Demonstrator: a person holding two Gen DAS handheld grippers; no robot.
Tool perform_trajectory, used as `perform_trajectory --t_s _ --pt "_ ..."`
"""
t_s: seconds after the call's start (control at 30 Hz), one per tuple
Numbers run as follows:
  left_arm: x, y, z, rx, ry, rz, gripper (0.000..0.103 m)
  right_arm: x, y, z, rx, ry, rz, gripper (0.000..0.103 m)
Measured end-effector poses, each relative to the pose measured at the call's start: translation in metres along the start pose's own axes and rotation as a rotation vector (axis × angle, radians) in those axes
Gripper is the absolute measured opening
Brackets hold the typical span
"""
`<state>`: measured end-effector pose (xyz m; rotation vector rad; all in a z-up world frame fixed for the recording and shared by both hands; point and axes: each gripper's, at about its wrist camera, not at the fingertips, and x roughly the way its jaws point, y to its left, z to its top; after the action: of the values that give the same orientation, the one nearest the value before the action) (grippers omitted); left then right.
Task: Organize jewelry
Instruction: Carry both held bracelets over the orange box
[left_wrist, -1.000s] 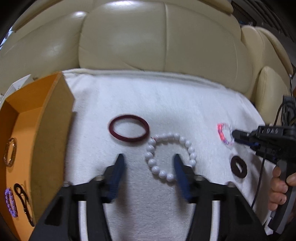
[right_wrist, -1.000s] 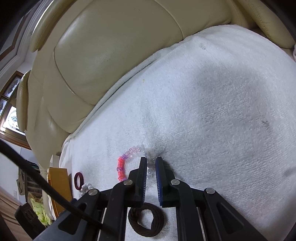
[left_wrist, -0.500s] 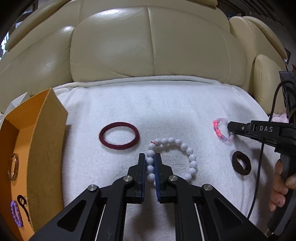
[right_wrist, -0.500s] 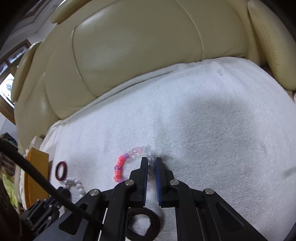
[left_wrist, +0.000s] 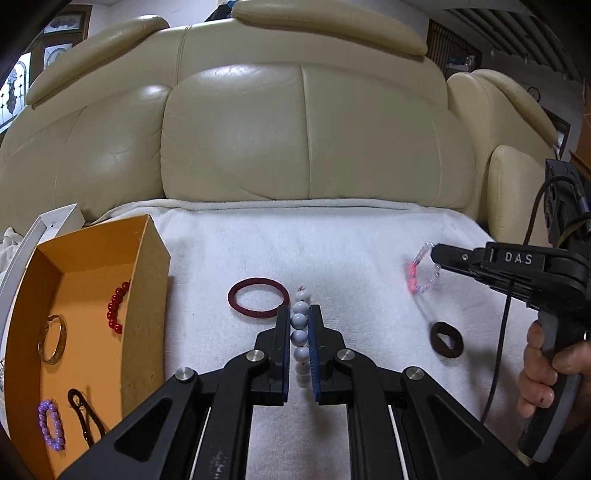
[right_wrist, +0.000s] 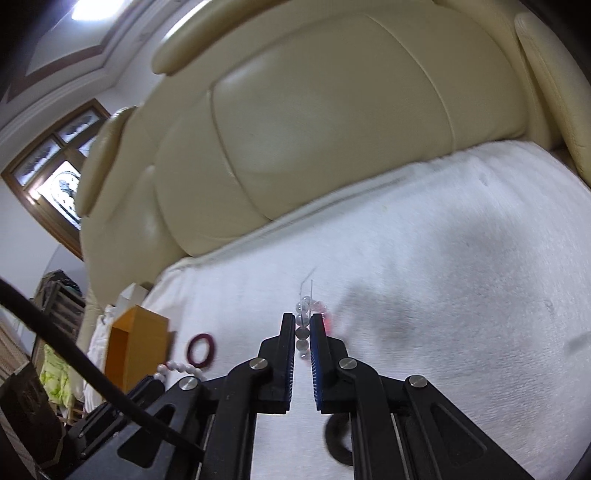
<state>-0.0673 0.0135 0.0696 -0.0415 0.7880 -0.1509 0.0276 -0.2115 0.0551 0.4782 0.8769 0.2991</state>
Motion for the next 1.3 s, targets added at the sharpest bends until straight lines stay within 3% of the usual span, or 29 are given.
perform_trajectory --t_s 0.27,0.57,0.73,0.93,1.3 --pt "-0.036 0.002 0.0 0.01 -0.068 -0.023 0.009 -0.019 0.03 -0.005 -0.056 -0.041 0.083 0.009" --pt "-0.101 0.03 0.001 -0.038 -0.21 -0.02 0.009 -0.033 0.077 -0.018 -0.128 -0.061 0.186 0.009" --pt "-0.132 0.069 -0.003 -0.104 -0.274 0.047 0.009 -0.041 0.116 -0.033 -0.199 -0.061 0.258 0.009" --pt "-0.146 0.112 -0.014 -0.176 -0.284 0.155 0.009 -0.041 0.159 -0.053 -0.272 -0.046 0.322 0.009" --pt "-0.155 0.145 -0.027 -0.222 -0.281 0.262 0.009 -0.025 0.206 -0.08 -0.35 0.003 0.392 0.009"
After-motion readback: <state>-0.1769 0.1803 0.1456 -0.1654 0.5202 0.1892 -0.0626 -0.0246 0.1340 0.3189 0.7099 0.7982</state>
